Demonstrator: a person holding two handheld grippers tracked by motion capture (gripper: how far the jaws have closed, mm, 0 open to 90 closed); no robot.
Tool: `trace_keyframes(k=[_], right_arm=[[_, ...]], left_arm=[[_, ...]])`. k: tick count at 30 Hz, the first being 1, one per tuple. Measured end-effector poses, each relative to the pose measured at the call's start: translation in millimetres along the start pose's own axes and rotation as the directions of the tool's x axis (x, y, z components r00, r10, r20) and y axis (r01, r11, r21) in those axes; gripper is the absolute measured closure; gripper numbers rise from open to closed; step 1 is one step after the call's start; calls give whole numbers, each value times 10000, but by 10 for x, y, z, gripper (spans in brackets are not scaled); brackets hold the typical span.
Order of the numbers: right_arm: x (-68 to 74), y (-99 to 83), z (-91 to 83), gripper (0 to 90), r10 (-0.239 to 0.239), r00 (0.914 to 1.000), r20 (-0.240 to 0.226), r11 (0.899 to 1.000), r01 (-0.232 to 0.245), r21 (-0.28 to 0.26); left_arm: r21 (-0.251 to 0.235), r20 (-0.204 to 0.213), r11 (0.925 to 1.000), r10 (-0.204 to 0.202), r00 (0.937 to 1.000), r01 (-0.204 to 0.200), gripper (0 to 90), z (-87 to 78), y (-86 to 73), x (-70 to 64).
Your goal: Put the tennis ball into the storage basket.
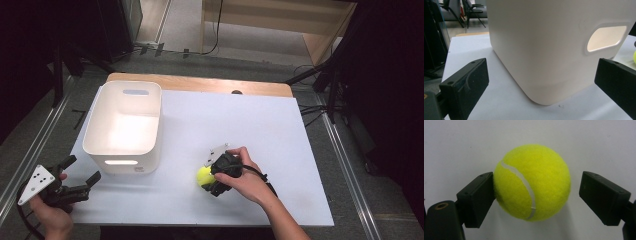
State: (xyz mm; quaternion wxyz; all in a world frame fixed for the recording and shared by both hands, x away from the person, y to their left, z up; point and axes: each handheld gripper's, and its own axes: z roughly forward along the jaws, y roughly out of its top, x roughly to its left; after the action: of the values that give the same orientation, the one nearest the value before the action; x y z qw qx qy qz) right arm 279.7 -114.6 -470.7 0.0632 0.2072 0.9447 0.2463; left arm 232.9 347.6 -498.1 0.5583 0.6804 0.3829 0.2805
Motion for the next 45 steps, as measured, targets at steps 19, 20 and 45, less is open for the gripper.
trace_keyframes(k=[19,20,45], right_arm=[[41,44,121,123,-71,9987,-498,9981,102,614],[43,47,127,123,-41,9986,-524,9979,75,650],[-21,93,4,224,-18,9970,-772,9987,58,510]], left_arm=[[-48,37,10000,-25,10000,25,0,4,-2,2],[-60,39,10000,-34,10000,35,0,5,-2,1],[-33,5,10000,-82,10000,82,0,7,-1,3]])
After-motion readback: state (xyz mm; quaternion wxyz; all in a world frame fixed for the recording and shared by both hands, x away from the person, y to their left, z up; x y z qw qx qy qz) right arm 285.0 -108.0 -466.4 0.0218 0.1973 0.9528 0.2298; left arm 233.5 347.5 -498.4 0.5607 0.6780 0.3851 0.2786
